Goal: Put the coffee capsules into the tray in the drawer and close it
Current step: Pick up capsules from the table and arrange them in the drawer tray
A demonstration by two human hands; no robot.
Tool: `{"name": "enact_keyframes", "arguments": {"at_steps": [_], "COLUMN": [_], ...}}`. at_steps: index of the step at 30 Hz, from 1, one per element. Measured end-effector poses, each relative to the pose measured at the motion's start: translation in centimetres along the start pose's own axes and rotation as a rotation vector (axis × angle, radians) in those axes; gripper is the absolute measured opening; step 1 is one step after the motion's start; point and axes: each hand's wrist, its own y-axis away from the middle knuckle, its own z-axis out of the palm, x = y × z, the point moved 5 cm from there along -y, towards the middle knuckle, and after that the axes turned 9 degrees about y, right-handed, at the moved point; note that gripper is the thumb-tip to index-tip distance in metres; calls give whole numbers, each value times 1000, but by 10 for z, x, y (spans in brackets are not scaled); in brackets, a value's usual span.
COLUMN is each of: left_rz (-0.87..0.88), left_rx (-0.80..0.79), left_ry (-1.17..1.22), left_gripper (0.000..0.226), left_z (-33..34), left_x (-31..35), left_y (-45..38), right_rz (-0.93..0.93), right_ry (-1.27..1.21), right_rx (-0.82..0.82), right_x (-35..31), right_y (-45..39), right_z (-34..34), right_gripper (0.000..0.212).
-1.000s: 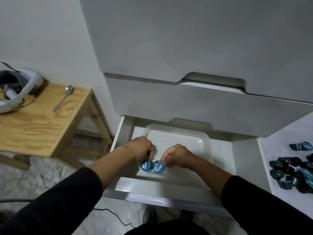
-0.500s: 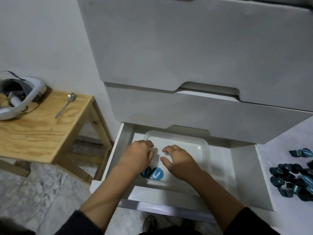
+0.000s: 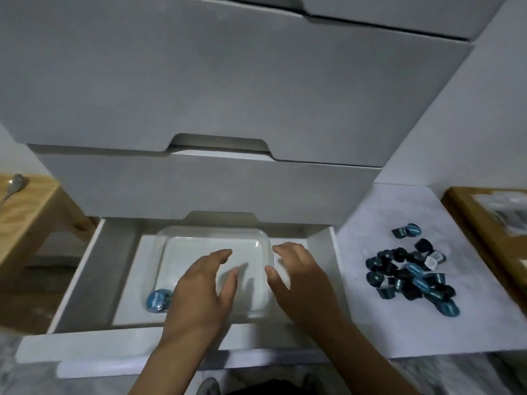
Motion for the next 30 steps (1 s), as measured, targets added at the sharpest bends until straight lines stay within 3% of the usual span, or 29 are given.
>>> {"name": "enact_keyframes", "arguments": {"at_steps": [6,10,13,22,30], "left_rz": [62,68,166,-84,-143], "left_rx": [-10,-86,-120,-267,-220], "left_ry": [140,221,234,79,6], "left_gripper": [36,34,28,34,29], "left_z": [84,159,211,327,366], "left_x": [86,136,157,138,118], "left_y": [12,30,45,34,24], "right_rz": [24,41,77,94,-18], "right_ry": [0,7,-19,69,120], "right_rx": [-21,-15,-57,-178,-157], "right_x": [109,188,240,326,336], "right_y": [27,50,62,54,45], "right_z": [-44,-65,-66,-22,2], "right_gripper": [49,31,20,11,5]}}
